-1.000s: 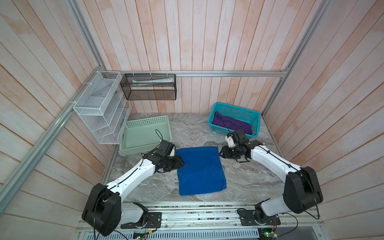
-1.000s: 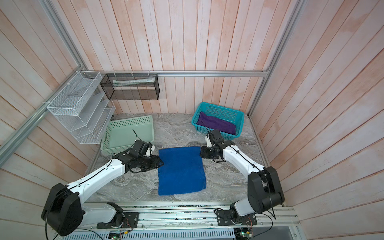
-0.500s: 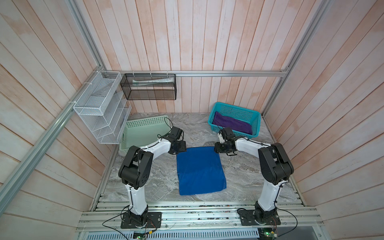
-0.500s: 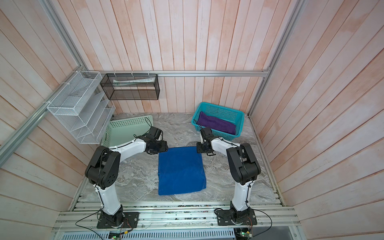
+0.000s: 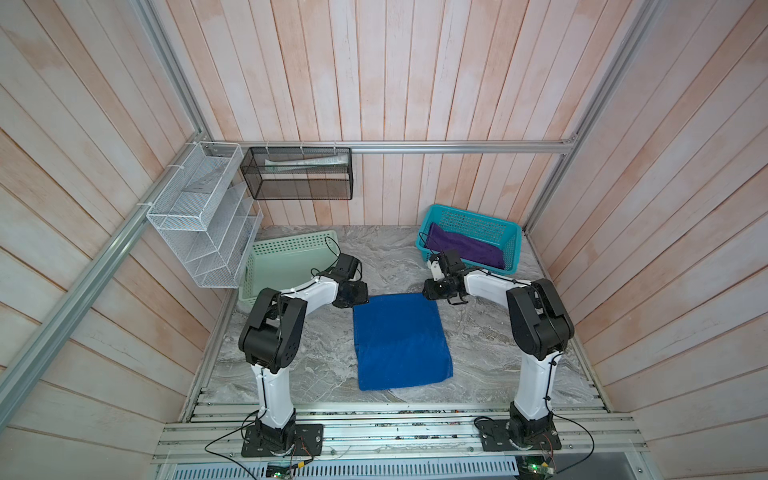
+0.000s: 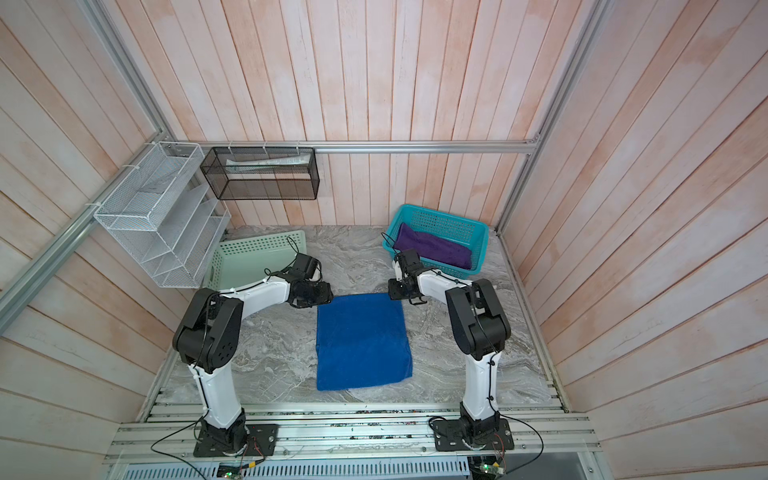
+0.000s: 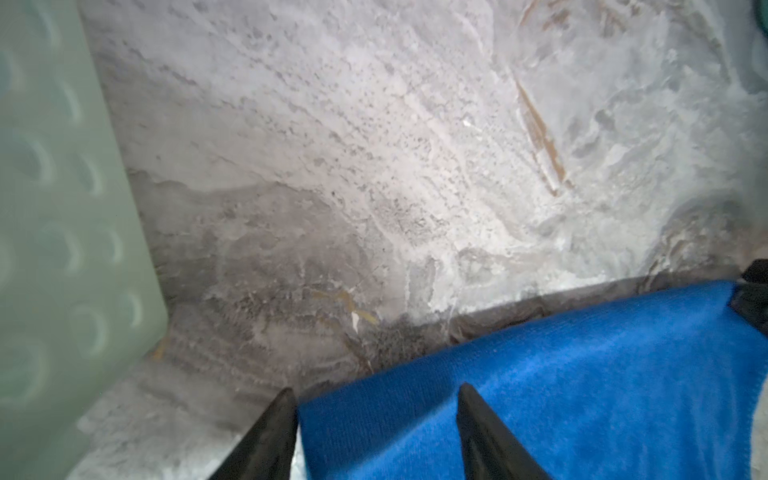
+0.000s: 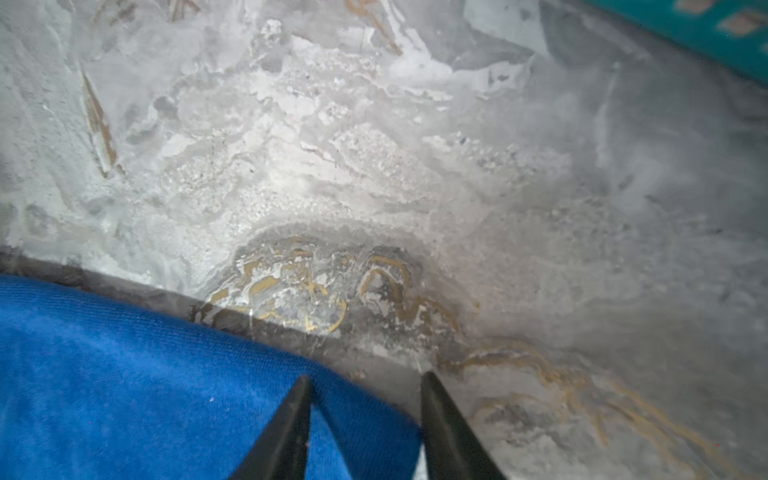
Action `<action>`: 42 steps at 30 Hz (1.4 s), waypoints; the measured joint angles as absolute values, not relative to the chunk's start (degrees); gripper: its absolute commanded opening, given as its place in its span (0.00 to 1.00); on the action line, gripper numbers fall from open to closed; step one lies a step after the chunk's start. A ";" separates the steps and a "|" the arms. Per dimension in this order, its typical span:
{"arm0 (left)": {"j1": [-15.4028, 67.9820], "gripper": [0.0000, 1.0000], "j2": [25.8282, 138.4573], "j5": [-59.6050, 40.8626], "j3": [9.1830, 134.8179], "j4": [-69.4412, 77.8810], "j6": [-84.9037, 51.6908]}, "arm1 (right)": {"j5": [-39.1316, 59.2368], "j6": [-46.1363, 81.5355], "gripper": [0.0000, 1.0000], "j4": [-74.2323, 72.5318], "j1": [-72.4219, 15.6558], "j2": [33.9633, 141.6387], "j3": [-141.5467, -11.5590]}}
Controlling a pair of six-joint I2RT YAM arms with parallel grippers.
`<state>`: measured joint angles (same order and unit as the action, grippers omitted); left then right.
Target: Fold and stack the towels
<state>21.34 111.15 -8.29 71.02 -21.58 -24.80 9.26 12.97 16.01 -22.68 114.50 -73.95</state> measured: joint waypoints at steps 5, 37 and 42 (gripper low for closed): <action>21.10 0.24 111.35 -10.07 70.94 -21.39 -24.29 | 11.18 11.64 0.09 16.29 -22.68 114.61 -73.97; 17.15 0.00 98.63 -14.72 74.81 -15.38 -11.60 | 2.44 2.09 0.00 9.89 -22.81 99.61 -76.34; 17.19 0.00 88.99 -15.81 72.27 -13.89 -11.60 | 1.19 2.35 0.00 8.54 -24.23 88.25 -72.71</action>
<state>17.19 88.99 -15.81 72.27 -13.89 -11.60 1.19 2.35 8.54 -24.23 88.25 -72.71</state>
